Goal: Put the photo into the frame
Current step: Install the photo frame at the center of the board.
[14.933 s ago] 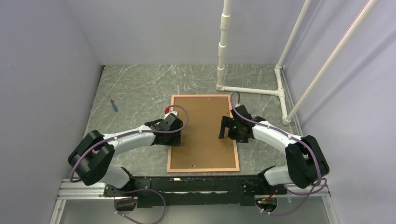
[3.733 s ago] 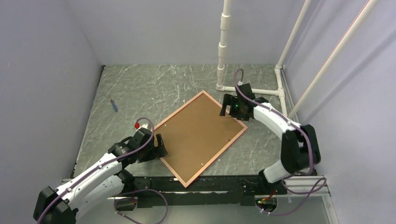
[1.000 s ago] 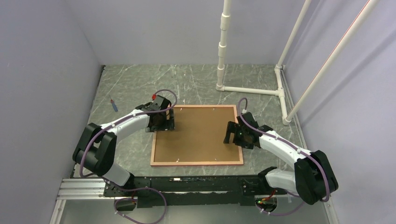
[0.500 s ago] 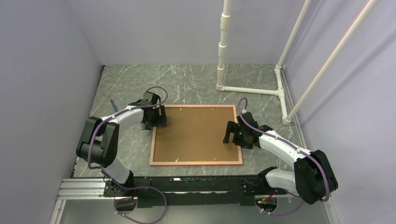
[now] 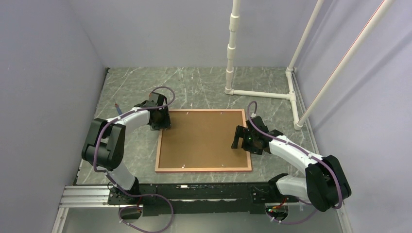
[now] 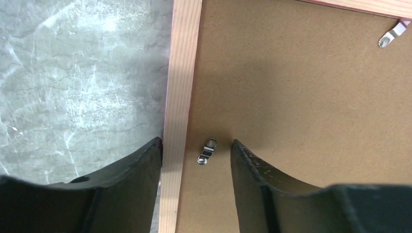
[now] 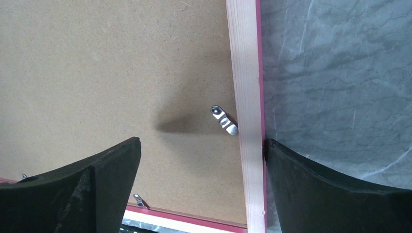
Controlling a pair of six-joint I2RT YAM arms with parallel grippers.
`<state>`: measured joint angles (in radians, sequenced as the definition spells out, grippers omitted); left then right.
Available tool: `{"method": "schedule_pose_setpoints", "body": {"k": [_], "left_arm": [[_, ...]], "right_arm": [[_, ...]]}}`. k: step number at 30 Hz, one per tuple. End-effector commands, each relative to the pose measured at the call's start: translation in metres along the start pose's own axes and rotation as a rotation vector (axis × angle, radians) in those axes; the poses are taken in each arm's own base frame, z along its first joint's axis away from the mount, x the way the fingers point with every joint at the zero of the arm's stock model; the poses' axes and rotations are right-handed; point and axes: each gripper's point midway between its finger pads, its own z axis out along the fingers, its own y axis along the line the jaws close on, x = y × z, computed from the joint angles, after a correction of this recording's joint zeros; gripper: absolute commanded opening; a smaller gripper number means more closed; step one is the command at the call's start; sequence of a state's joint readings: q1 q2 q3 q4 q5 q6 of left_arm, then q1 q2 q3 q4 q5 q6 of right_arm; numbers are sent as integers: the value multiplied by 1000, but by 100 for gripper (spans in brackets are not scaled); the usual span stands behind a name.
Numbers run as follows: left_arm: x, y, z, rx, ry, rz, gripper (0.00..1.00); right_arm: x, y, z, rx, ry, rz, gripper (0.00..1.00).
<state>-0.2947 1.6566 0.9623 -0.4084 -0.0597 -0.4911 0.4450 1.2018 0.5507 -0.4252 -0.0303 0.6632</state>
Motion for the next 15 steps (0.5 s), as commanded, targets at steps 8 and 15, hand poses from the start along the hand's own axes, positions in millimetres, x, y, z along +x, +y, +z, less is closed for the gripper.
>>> {"method": "schedule_pose_setpoints", "body": {"k": [8, 15], "left_arm": [[12, 16, 4, -45, 23, 47, 9], [12, 10, -1, -7, 17, 39, 0]], "right_arm": [[19, 2, 9, -22, 81, 19, 100], [13, -1, 4, 3, 62, 6, 100]]}}
